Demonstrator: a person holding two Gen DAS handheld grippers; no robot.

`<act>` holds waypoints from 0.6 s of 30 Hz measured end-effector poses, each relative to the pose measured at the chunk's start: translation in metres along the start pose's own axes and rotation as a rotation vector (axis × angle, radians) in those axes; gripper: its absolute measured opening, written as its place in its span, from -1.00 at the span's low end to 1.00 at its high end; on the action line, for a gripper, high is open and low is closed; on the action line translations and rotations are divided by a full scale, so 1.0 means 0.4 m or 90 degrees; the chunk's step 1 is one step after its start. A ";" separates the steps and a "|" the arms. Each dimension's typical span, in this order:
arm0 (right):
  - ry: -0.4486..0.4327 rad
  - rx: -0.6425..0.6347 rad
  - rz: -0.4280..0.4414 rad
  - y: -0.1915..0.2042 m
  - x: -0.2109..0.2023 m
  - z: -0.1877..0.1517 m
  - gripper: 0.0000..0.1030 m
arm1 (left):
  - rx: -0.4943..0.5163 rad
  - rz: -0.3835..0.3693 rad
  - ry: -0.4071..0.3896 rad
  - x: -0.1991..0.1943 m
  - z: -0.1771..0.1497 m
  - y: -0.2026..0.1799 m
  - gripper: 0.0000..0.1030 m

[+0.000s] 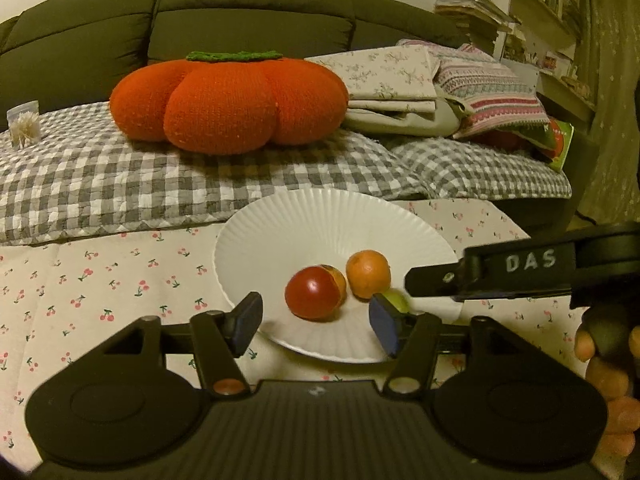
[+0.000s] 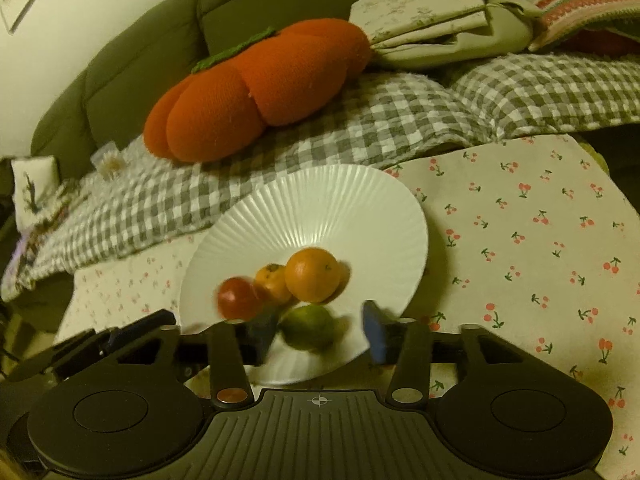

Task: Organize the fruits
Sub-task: 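Carry the tomato and lime onto the white plate and release them, then move both grippers back to the remaining fruits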

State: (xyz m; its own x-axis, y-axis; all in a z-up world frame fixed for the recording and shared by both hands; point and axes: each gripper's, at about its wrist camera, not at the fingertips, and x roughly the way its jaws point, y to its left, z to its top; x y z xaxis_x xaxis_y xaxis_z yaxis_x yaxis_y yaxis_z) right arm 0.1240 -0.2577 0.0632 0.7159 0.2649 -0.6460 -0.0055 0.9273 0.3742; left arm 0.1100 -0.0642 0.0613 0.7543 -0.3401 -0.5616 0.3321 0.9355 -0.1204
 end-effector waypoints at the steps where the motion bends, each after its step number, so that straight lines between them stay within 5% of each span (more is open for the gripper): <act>1: -0.001 0.010 0.003 -0.005 -0.003 0.003 -0.01 | -0.006 -0.001 0.001 -0.002 0.001 0.004 0.13; 11: -0.014 0.069 -0.002 -0.041 -0.048 0.034 -0.01 | -0.045 0.005 0.005 -0.041 0.012 0.024 0.14; 18: -0.015 0.074 -0.015 -0.046 -0.074 0.040 0.17 | -0.078 0.030 0.041 -0.064 0.004 0.050 0.14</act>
State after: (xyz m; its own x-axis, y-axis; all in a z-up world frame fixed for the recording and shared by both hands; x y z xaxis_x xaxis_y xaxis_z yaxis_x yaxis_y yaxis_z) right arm 0.1139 -0.2868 0.0860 0.7315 0.2353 -0.6399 0.0916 0.8962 0.4341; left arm 0.0982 -0.0370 0.0746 0.7287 -0.2918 -0.6196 0.2226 0.9565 -0.1886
